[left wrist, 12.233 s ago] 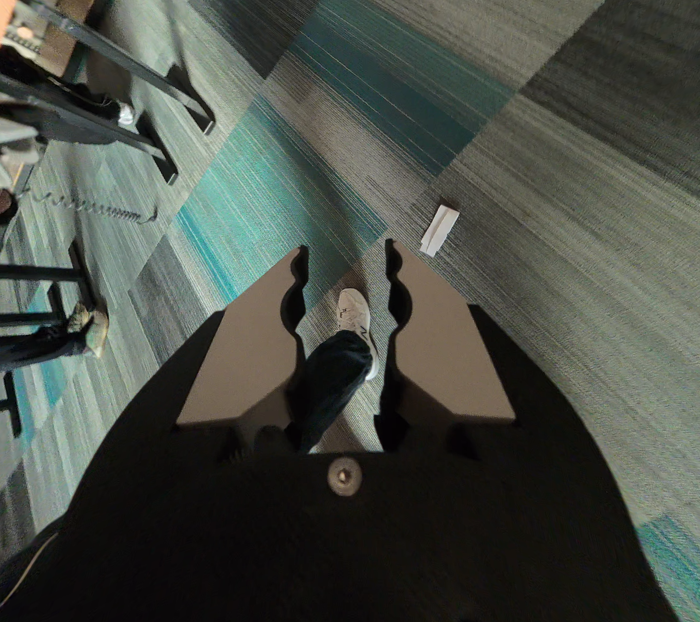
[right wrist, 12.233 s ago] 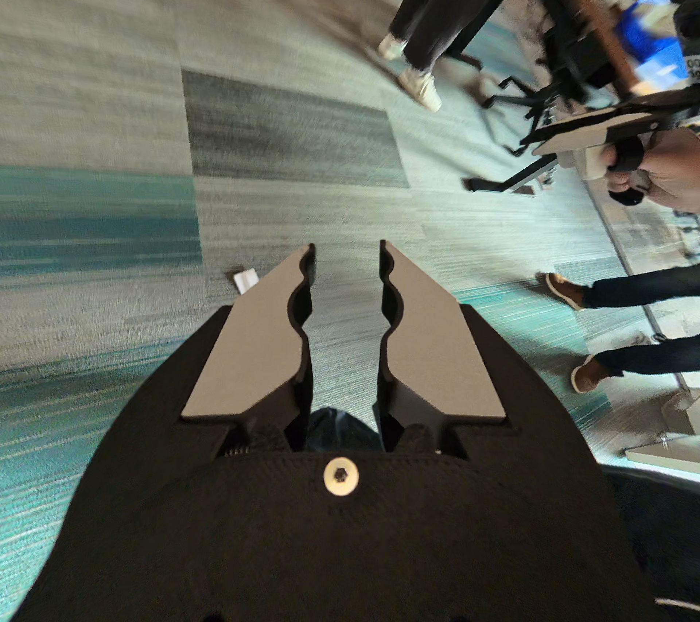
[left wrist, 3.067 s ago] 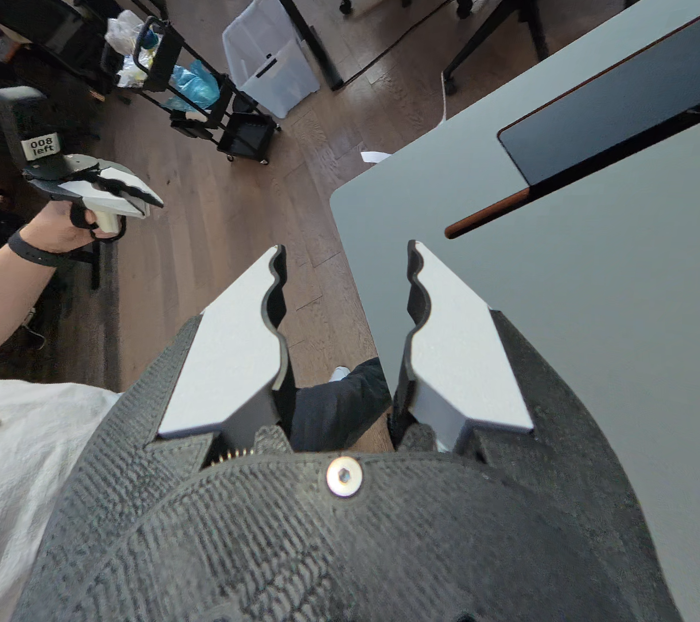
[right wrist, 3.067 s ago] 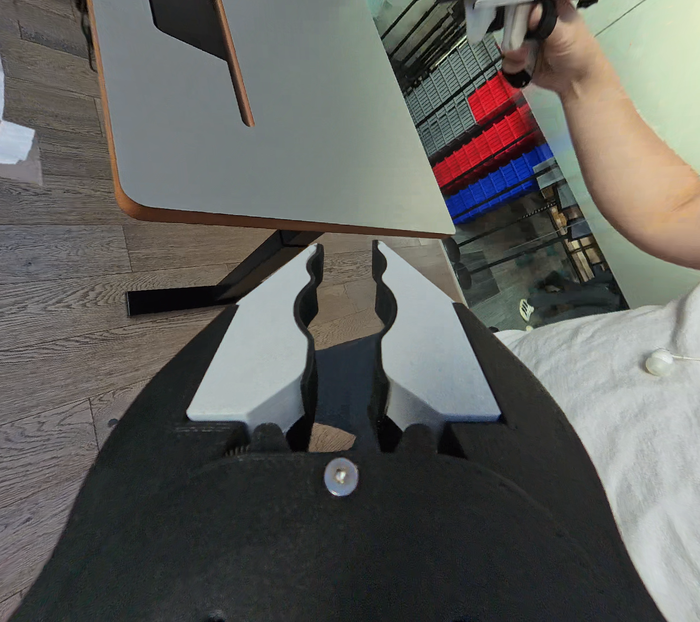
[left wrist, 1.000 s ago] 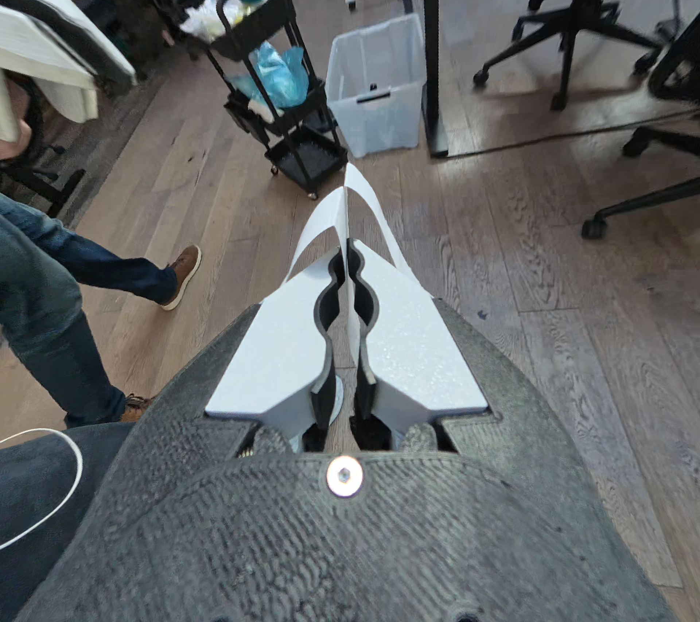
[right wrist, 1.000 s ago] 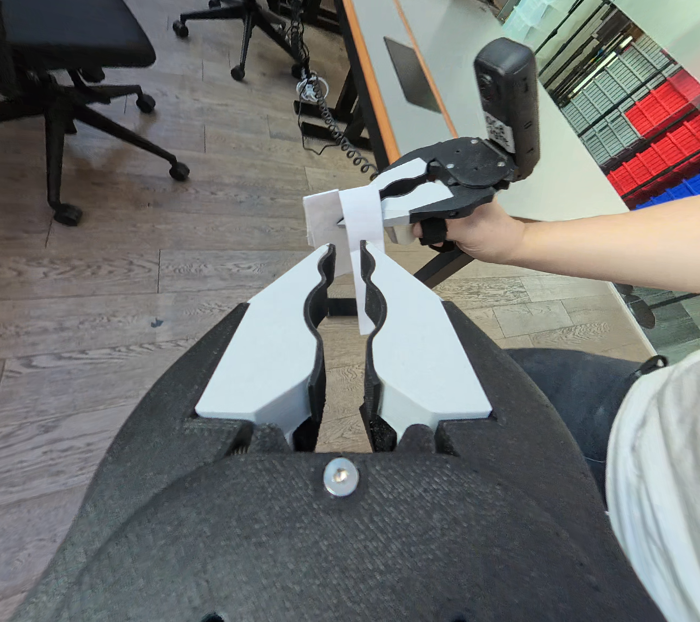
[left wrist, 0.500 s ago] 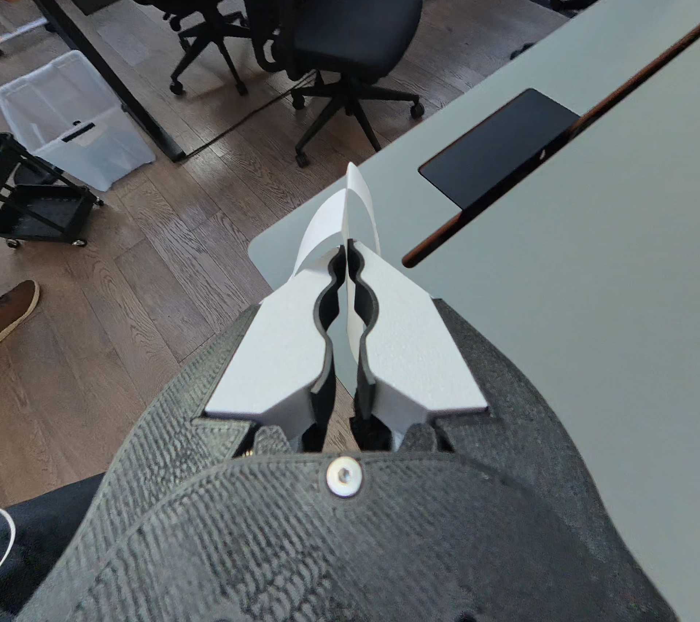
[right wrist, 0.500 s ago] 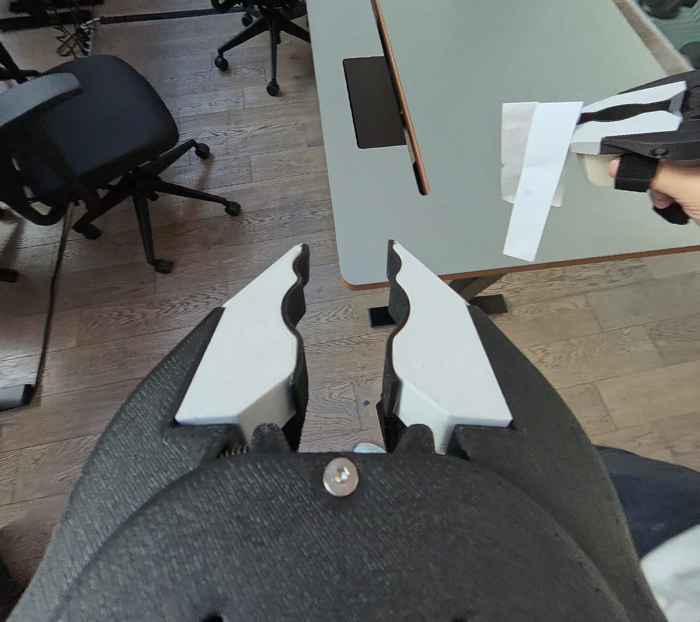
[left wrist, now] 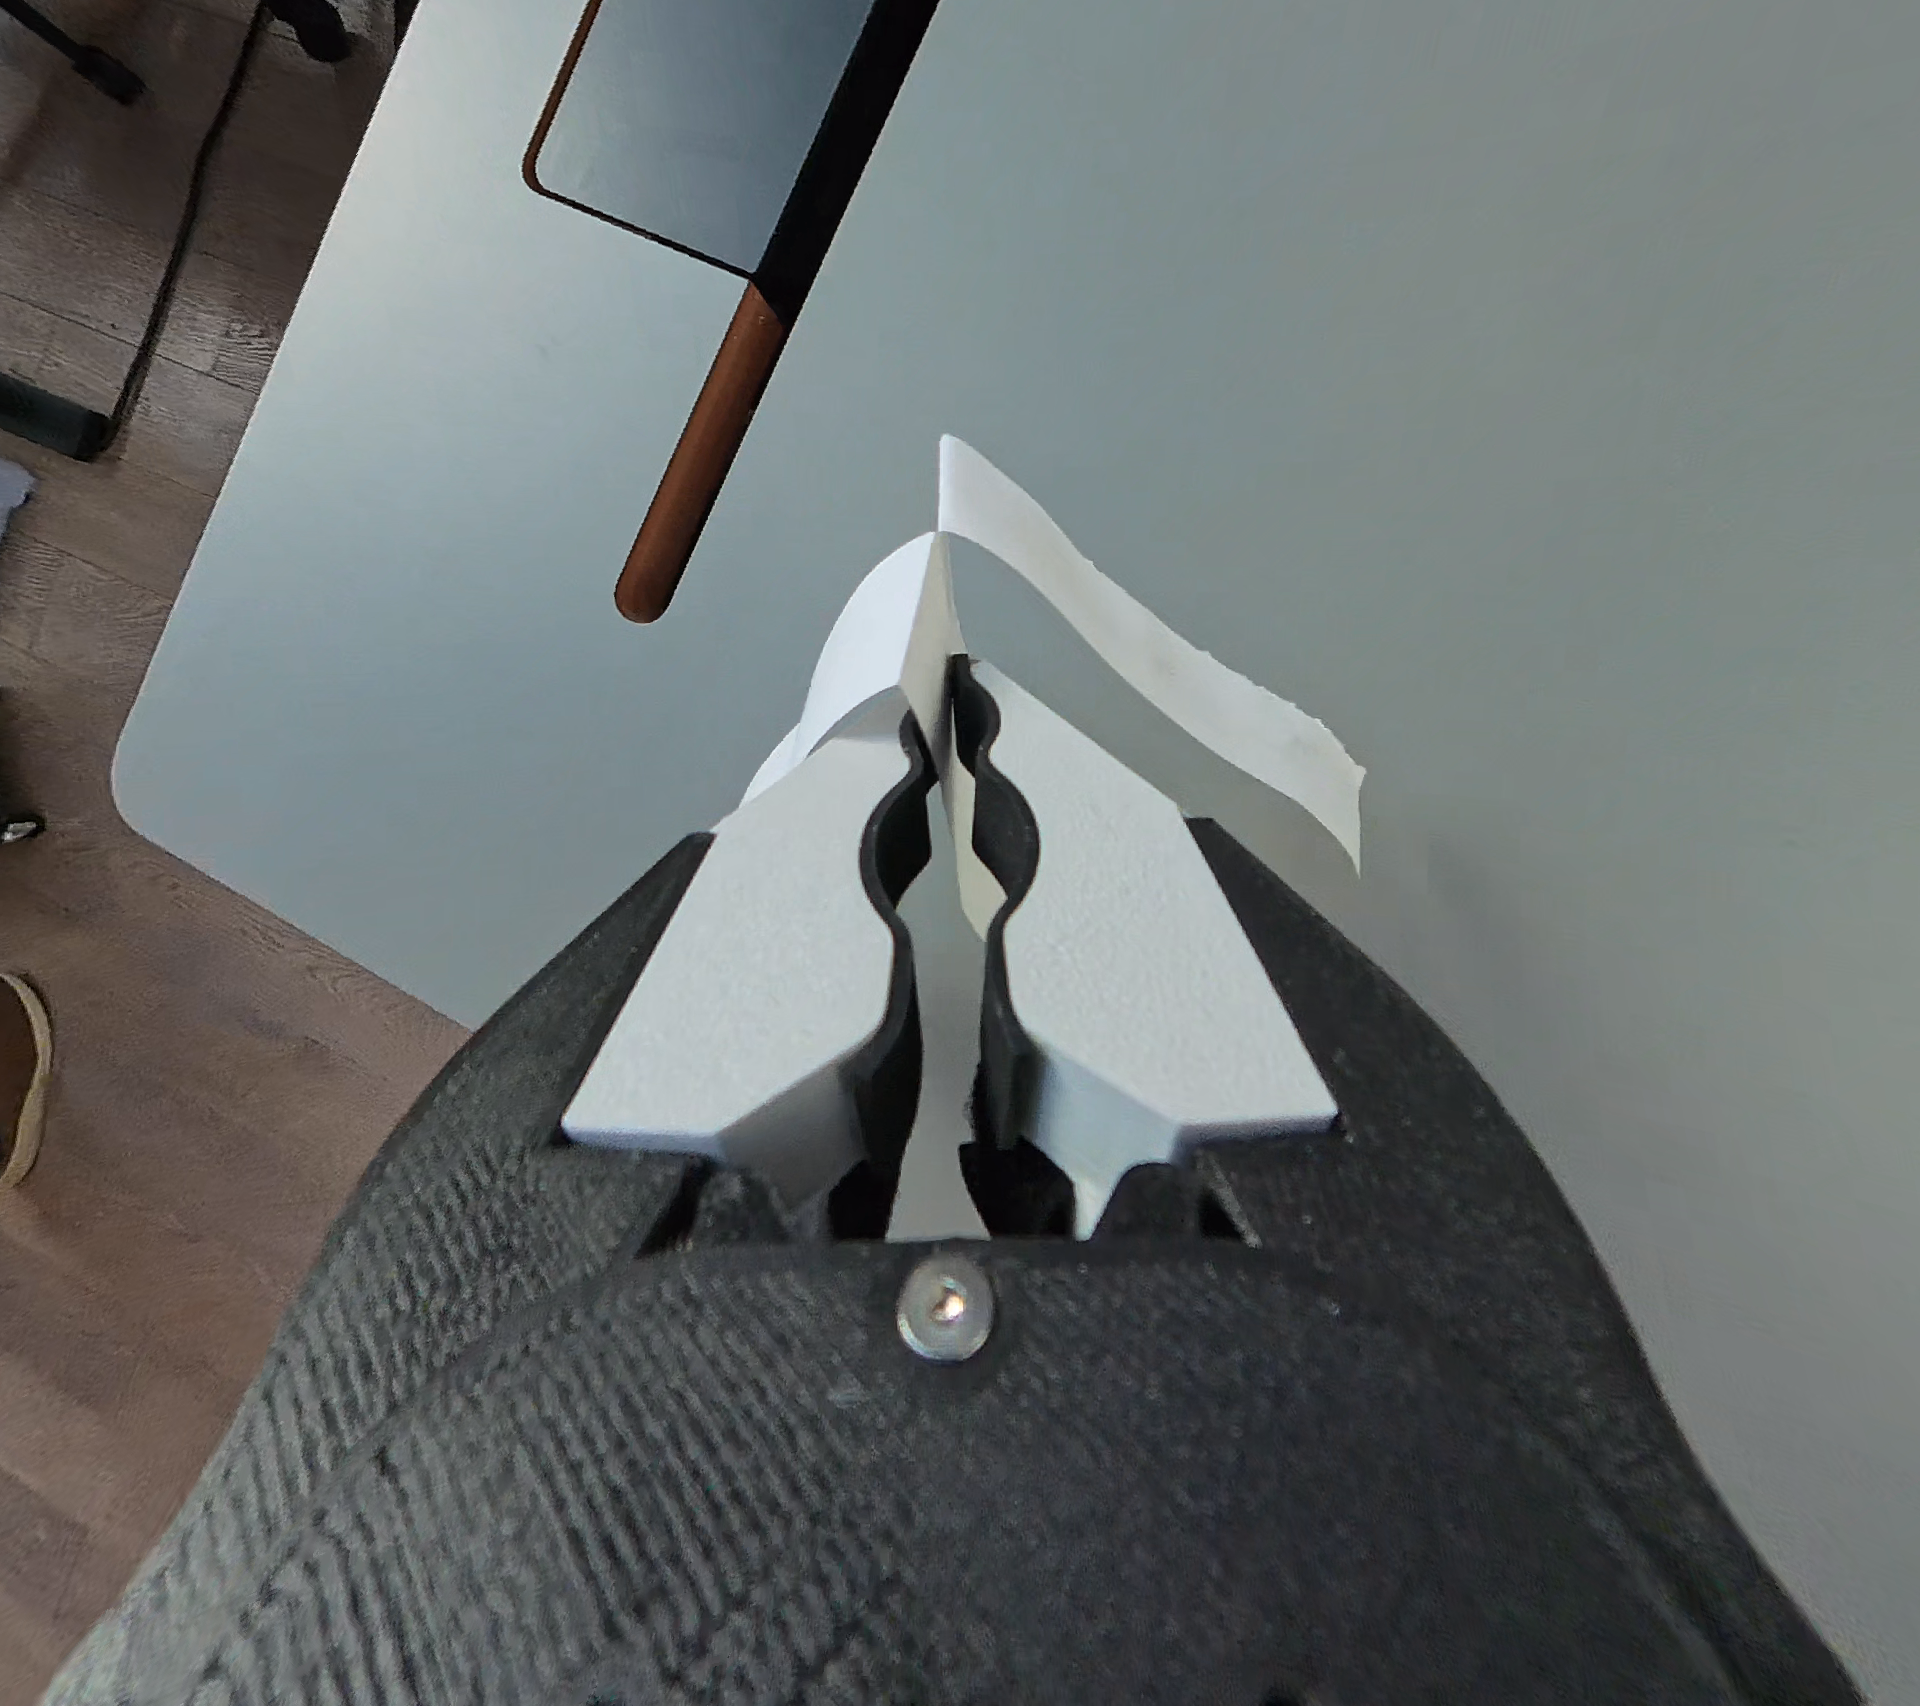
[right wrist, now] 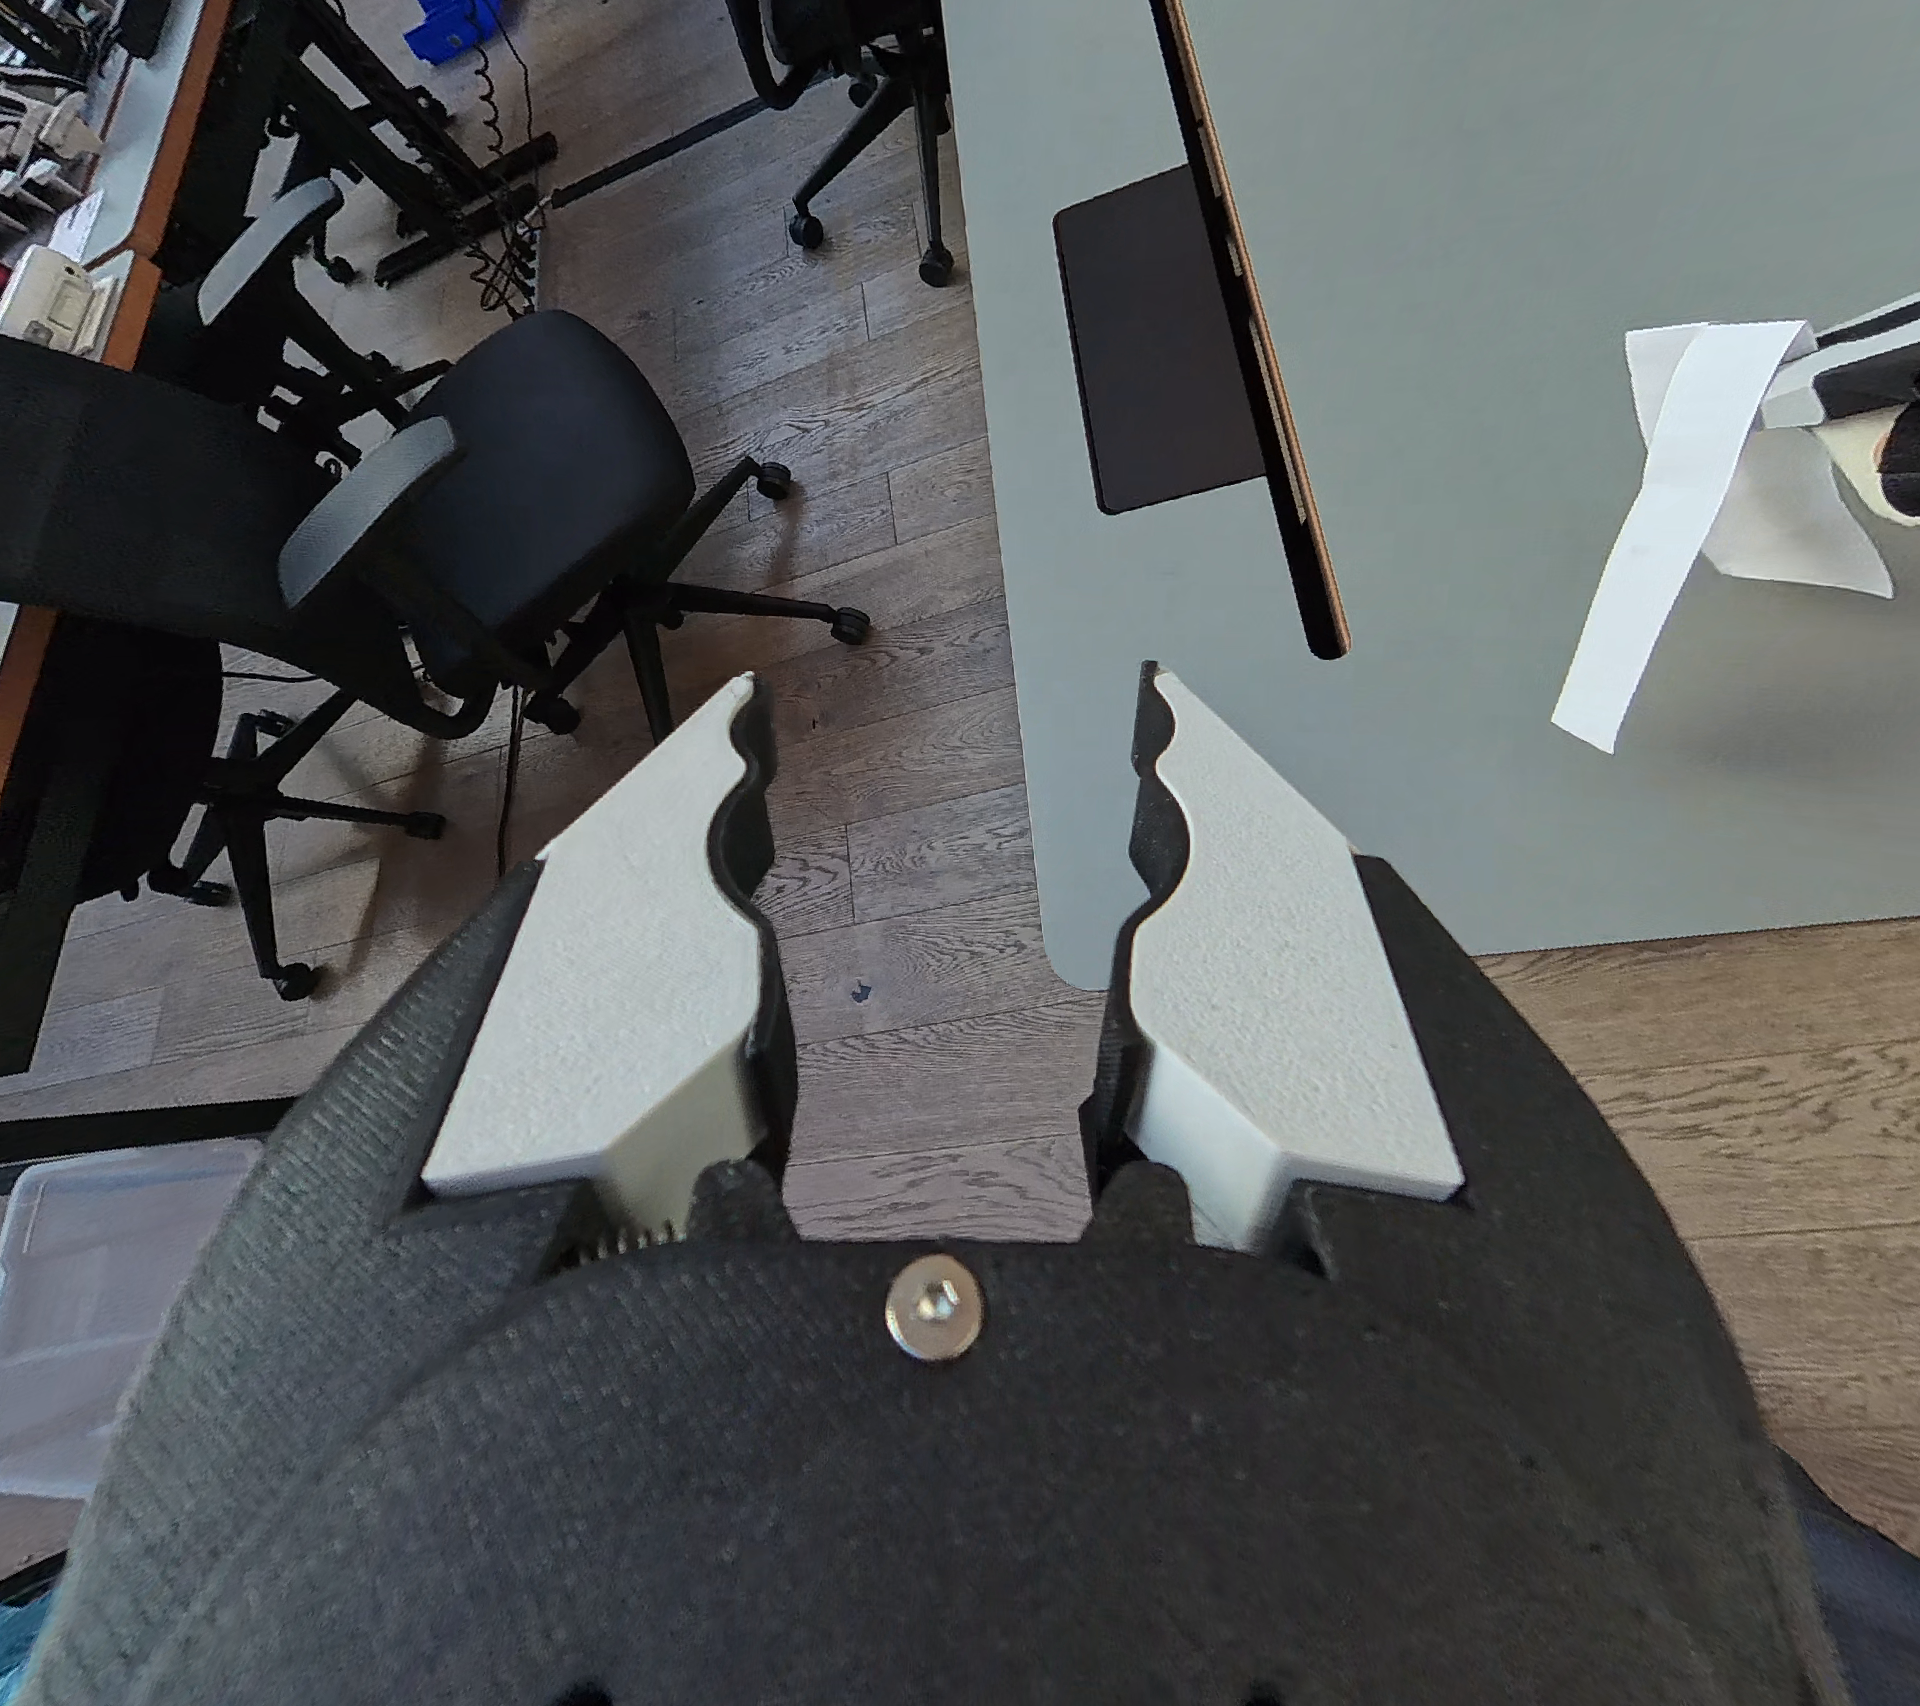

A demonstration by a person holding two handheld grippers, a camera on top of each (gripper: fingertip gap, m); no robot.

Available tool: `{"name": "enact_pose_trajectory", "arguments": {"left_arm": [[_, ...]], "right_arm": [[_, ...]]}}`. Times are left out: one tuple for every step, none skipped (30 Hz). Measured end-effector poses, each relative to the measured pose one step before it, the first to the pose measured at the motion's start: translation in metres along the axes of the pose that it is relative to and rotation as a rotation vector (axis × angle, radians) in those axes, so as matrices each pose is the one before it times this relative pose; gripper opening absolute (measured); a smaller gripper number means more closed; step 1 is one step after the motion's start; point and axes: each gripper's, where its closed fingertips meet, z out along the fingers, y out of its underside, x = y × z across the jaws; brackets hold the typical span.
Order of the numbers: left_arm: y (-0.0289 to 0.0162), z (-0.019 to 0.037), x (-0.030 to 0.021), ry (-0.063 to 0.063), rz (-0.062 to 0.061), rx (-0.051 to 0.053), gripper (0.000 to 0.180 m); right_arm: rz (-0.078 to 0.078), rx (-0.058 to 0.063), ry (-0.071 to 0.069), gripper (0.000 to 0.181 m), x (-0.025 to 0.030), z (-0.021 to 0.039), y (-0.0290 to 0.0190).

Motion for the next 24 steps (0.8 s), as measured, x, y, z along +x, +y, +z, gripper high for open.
{"name": "enact_pose_trajectory", "arguments": {"left_arm": [[0.00068,0.0036,0.0023,0.0083,0.012,-0.0079,0.0],[0.00093,0.00265,0.00258,0.0101,0.013,-0.0075,0.0],[0.00134,0.00355,0.00139,0.0013,0.0159,-0.0095,0.0],[0.00084,0.00336,0.0019,-0.0006,0.0207,-0.0101,0.0],[0.0006,0.00375,0.00195,0.0023,0.019,-0.0084,0.0],[0.00074,0.00417,0.00212,0.001,0.0176,-0.01,0.0],[0.003,0.00481,0.00206,0.0026,0.0187,-0.0219,0.0],[0.00338,0.00537,0.0014,0.0082,0.0144,-0.0238,0.0],[0.00169,0.00509,0.00101,0.0075,0.0065,-0.0137,0.0],[0.0005,0.00465,-0.00085,-0.0017,0.0055,-0.0086,0.0],[0.0002,0.00407,-0.00114,-0.0027,0.0086,-0.0078,0.0],[-0.00007,0.00275,-0.00103,0.0017,0.0067,-0.0085,0.0],[-0.00115,0.00292,-0.00135,-0.0008,0.005,-0.0044,0.0],[-0.00062,0.00267,-0.00103,-0.0026,0.0096,-0.0071,0.0],[-0.00058,0.00245,-0.00062,0.0007,0.0079,-0.0068,0.001],[-0.00059,0.00306,0.00008,0.0018,0.0032,-0.0058,0.002],[0.00007,0.00301,0.00069,0.0019,0.005,-0.0078,0.004],[0.00053,0.00276,0.00095,0.0019,0.0089,-0.0095,0.01],[0.00126,0.00286,-0.00282,-0.0123,0.0078,-0.0108,0.017],[0.00111,0.00196,-0.00203,-0.0173,-0.0028,-0.0045,0.021],[0.00187,0.00032,0.00056,0.0004,-0.0063,-0.0036,0.022],[0.00022,-0.00167,-0.00061,-0.0083,-0.0104,0.0142,0.024],[-0.00084,-0.00332,-0.00212,-0.0204,-0.0163,0.0282,0.026],[0.00156,-0.00585,0.00019,-0.008,-0.017,0.0233,0.028]], "right_arm": [[0.0013,-0.0065,0.0096,0.068,0.00173,0.00167,0.00116],[-0.0042,-0.0064,0.0102,0.068,0.00089,0.00229,0.00214],[-0.0062,-0.0034,0.0088,0.068,0.00073,0.00243,0.00179],[-0.0061,-0.0038,0.0071,0.068,-0.00006,0.00216,0.00252],[-0.0079,-0.0064,0.008,0.068,0.00021,0.00193,0.00329],[-0.0108,-0.0083,0.0085,0.068,-0.00019,0.00201,0.00413],[-0.0096,-0.0088,0.0067,0.068,-0.00081,0.00195,0.00469],[-0.0071,-0.0089,0.0022,0.068,-0.00142,0.00177,0.00516],[-0.0058,-0.0089,0.0009,0.068,-0.00173,0.00275,0.00566],[-0.0077,-0.0103,0.0056,0.068,-0.00073,0.00312,0.00547],[-0.0107,-0.0094,0.007,0.068,-0.00006,0.00248,0.00543],[-0.0106,-0.0101,0.0061,0.068,-0.00037,0.00234,0.00507],[-0.0071,-0.0112,0.005,0.068,-0.00041,0.00213,0.00519],[-0.0045,-0.01,0.0027,0.068,-0.00022,0.0013,0.00514],[-0.0027,-0.0088,0.0037,0.068,-0.00061,0.002,0.00505],[-0.0033,-0.0096,0.003,0.068,-0.00013,0.00302,0.00434],[-0.0034,-0.0089,0.004,0.068,-0.00043,0.0014,0.00432],[-0.0058,-0.005,0.004,0.068,-0.00067,0.00093,0.00349],[-0.0081,-0.0022,0.0039,0.068,-0.00075,0.00042,0.00272],[-0.0071,-0.0012,0.0044,0.068,-0.00069,0.00055,0.00203],[-0.0045,0.0024,0.0013,0.068,-0.00123,0.00093,0.00105],[-0.0034,0.0062,-0.0003,0.068,-0.00111,0.00059,-0.00029],[-0.0071,0.0041,0.0028,0.068,-0.00007,0.00051,-0.00029],[-0.0132,0.0023,0.0077,0.068,0.00163,-0.0004,0.00032]]}}
